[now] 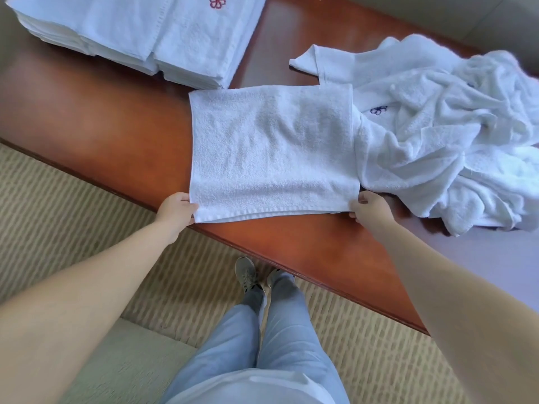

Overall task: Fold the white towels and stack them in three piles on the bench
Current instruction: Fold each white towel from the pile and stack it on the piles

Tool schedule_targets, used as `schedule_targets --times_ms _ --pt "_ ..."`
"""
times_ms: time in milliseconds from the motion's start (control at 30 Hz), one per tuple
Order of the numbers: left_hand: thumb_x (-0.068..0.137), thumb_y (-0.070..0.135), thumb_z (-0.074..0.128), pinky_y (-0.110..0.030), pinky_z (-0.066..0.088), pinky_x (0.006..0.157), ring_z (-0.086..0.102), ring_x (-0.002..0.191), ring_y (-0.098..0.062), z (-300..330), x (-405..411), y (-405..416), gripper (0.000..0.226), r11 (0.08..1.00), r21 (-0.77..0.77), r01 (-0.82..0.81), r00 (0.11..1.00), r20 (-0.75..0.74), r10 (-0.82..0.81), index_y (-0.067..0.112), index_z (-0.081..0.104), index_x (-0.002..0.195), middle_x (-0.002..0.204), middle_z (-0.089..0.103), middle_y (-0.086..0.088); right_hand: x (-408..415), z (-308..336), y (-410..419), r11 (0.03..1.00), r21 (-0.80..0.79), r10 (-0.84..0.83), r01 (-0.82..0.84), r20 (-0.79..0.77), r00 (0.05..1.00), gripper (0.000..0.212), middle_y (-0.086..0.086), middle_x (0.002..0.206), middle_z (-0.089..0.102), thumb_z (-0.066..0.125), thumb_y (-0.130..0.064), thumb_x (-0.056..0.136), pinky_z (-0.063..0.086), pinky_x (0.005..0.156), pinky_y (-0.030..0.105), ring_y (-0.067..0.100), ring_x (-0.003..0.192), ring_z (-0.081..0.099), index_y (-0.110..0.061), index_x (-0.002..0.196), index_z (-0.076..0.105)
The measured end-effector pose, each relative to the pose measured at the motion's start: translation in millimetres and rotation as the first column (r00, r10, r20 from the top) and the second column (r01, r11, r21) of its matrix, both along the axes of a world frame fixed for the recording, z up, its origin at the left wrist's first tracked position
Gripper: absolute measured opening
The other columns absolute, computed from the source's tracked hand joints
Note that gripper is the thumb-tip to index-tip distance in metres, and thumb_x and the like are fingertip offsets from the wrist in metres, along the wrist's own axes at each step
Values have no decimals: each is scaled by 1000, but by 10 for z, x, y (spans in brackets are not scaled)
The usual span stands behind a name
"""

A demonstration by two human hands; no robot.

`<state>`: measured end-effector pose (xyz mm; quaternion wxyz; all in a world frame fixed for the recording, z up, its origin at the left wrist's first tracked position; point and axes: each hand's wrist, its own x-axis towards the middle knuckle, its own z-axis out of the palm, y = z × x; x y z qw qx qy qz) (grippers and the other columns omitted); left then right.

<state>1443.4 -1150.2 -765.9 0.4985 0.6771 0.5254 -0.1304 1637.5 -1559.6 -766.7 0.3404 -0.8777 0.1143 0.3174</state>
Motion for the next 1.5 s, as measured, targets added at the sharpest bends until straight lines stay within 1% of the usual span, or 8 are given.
schedule_targets --times_ms 200,400,600,700,900,1133,1333,1500 --pt "95 19 66 -45 55 92 64 101 -22 -27 -88 -48 18 960 169 225 974 -43 -221 17 61 112 115 60 3 -46 5 78 982 -124 159 -142 148 976 19 11 89 50 60 -25 89 33 55 28 20 61 45 -18 73 53" --pt "90 21 65 -31 37 57 54 71 -20 -3 -51 -165 13 887 218 407 911 -176 -374 20 54 84 103 47 1 1 18 204 997 27 75 -76 32 997 17 -3 98 58 66 -28 91 54 79 36 25 91 66 -26 108 66" --pt "94 21 64 -38 41 69 60 73 -21 37 -13 -58 22 910 94 404 912 -118 -393 7 51 84 81 58 -8 29 -33 184 999 41 19 -17 -32 999 20 0 104 69 66 -30 92 57 92 42 23 95 70 -28 111 63" --pt "98 20 61 -36 48 71 73 83 -17 55 -80 -39 22 933 67 353 934 -87 -347 10 47 84 84 61 -11 31 -3 106 997 73 -23 28 -67 997 19 -1 101 68 66 -26 95 60 89 40 15 79 71 -24 113 61" --pt "102 15 57 -27 56 68 68 79 -16 362 -41 14 7 995 -47 87 995 -39 -89 9 59 105 102 67 -11 61 384 89 987 98 -115 126 -107 988 12 2 71 67 65 -11 92 46 45 17 12 56 62 -5 102 69" --pt "98 -4 56 -20 44 62 54 69 -13 1590 664 450 34 839 -491 -232 888 245 389 20 56 123 103 62 -17 615 1621 446 789 460 -355 408 -200 913 30 6 82 62 67 -5 91 55 56 21 8 53 61 -26 112 65" --pt "96 2 55 -18 51 73 59 70 -9 2860 1134 746 20 774 -629 -76 740 485 466 13 70 103 86 64 -3 977 2808 758 683 671 -367 289 -27 930 27 3 77 52 54 1 93 54 65 17 9 63 53 -13 107 73" --pt "89 -12 58 -26 50 93 64 88 -13 3474 1216 804 37 940 -332 79 734 658 171 13 70 113 101 69 -5 988 3419 875 924 370 -103 -99 490 866 35 5 82 69 66 5 83 54 75 37 25 78 67 -20 107 73"
